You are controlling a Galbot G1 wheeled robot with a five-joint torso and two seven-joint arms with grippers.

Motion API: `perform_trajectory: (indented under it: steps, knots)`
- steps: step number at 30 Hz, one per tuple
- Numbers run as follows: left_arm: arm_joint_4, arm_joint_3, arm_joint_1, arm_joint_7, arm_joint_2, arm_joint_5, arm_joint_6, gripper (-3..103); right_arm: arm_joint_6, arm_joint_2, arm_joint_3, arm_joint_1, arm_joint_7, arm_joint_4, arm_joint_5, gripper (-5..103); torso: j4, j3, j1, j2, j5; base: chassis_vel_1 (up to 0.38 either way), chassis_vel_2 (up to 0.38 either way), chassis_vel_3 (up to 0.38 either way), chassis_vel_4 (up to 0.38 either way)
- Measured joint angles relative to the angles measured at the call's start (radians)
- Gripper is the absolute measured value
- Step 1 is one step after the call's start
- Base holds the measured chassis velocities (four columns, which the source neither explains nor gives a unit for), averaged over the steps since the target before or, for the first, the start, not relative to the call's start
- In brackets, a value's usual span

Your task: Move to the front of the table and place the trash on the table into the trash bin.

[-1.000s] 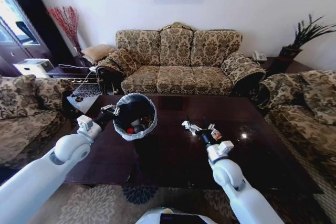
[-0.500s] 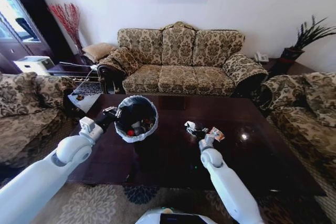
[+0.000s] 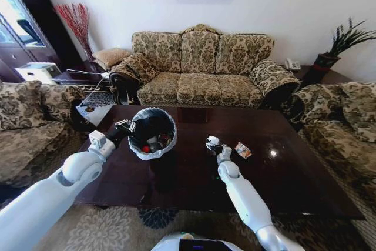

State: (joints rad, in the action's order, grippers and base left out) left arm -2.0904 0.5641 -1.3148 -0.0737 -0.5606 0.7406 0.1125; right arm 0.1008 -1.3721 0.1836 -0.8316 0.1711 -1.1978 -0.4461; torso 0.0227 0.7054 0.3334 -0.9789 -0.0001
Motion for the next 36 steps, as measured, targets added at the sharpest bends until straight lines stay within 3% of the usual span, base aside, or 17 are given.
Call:
perform_trajectory:
  steps: [4, 6, 8, 10, 16, 22, 33, 36]
  knots:
    - [0.000, 0.000, 0.000, 0.000, 0.001, 0.001, 0.000, 3, 0.001, -0.004, 0.000, 0.002, -0.001, 0.008, -0.006, 70, 0.0000, 0.000, 0.000, 0.000, 0.0001, 0.000, 0.000, 0.000, 0.000]
    - [0.000, 0.001, 0.000, 0.000, 0.003, 0.002, 0.001, 3, 0.001, -0.003, 0.000, 0.001, -0.002, 0.008, -0.011, 53, -0.0001, 0.000, 0.000, 0.000, 0.0000, 0.000, 0.000, 0.000, 0.000]
    - [0.000, 0.001, 0.000, 0.000, 0.003, 0.002, 0.001, 3, 0.001, -0.003, 0.000, -0.001, -0.003, 0.008, -0.013, 53, -0.0001, 0.000, 0.000, 0.000, 0.0000, 0.000, 0.000, 0.000, 0.000]
    - [0.000, 0.002, 0.000, -0.001, 0.004, 0.003, 0.001, 3, 0.002, 0.000, 0.000, -0.003, -0.004, 0.006, -0.018, 41, 0.0000, 0.000, 0.000, 0.000, 0.0000, 0.000, 0.000, 0.000, 0.000]
    - [0.000, 0.003, 0.000, -0.002, 0.005, 0.004, 0.001, 3, 0.006, 0.009, 0.001, -0.008, -0.004, -0.006, -0.032, 25, -0.0001, 0.000, 0.000, 0.000, 0.0001, 0.000, 0.000, 0.000, 0.000]
    - [0.000, 0.003, 0.000, -0.002, 0.006, 0.004, 0.001, 3, 0.008, 0.023, 0.006, -0.023, -0.003, -0.032, -0.043, -1, 0.0000, 0.000, 0.000, 0.000, 0.0001, 0.000, 0.000, 0.000, 0.000]
    - [0.000, 0.002, -0.001, -0.002, 0.007, 0.004, 0.002, 3, 0.008, 0.072, 0.017, -0.080, 0.000, -0.143, -0.065, -2, 0.0000, 0.000, 0.000, 0.000, 0.0002, 0.000, 0.000, 0.000, 0.000]
    - [0.028, -0.005, 0.008, -0.002, 0.009, -0.001, 0.002, 3, -0.032, 0.138, 0.019, -0.147, -0.059, -0.420, -0.179, -1, 0.0000, 0.000, 0.000, 0.000, 0.0003, 0.000, 0.000, 0.000, 0.000]
